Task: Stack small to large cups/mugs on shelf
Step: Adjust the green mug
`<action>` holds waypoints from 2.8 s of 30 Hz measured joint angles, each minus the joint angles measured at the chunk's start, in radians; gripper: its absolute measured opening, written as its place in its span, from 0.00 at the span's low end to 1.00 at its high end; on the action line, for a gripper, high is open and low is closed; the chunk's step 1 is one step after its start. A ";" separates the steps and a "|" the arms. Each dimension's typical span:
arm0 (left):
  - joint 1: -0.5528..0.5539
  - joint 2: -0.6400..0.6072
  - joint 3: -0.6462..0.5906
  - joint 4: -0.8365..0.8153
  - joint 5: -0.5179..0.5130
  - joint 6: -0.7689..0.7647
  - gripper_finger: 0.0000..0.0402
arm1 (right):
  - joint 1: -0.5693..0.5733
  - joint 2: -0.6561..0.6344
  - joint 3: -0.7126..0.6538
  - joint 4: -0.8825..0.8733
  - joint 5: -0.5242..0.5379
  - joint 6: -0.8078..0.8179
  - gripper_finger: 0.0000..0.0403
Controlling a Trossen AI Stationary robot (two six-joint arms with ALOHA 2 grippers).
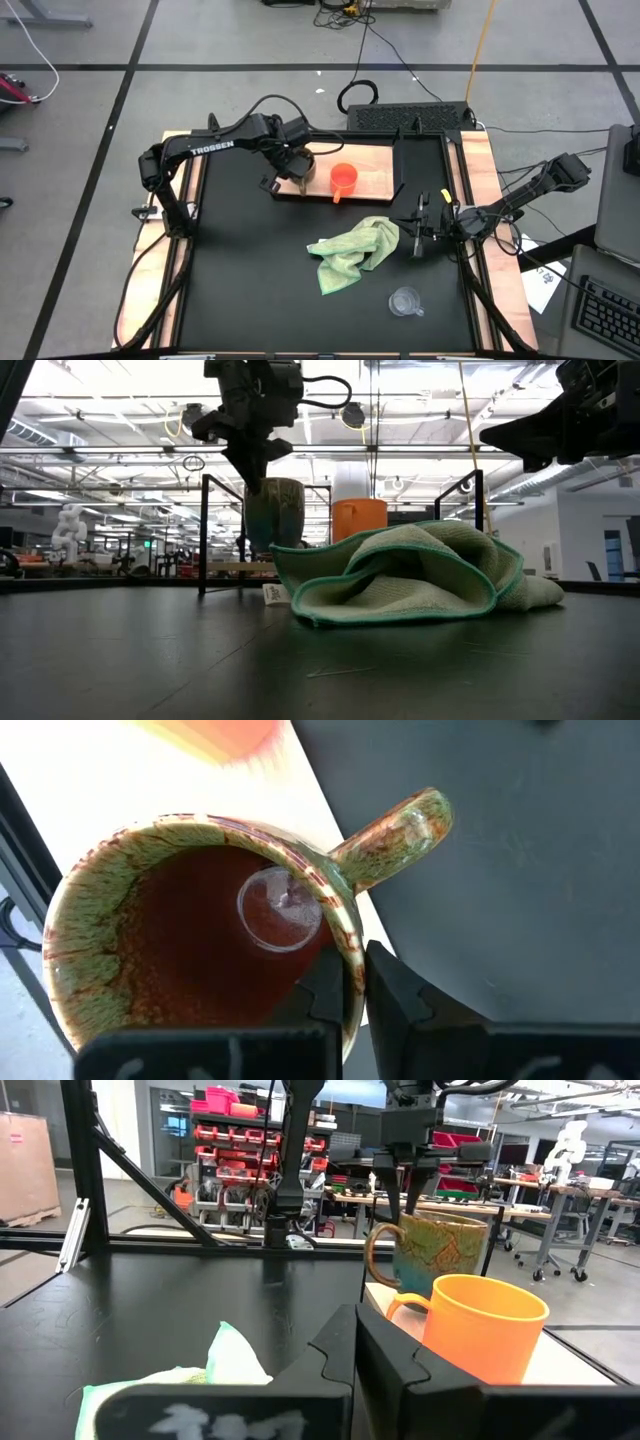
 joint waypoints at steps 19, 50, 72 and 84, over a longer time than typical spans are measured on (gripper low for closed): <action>-0.004 0.000 0.000 -0.021 0.024 -0.011 0.05 | 0.000 0.000 0.000 0.000 0.000 0.004 0.00; -0.009 0.000 -0.013 0.002 -0.005 0.016 0.05 | 0.000 0.000 0.000 -0.001 0.000 0.004 0.00; -0.016 0.003 -0.013 0.018 -0.022 0.033 0.05 | 0.000 0.000 0.000 -0.008 0.000 0.008 0.00; -0.021 0.004 -0.013 0.017 0.011 0.008 0.05 | 0.000 0.000 0.000 -0.007 0.000 0.011 0.00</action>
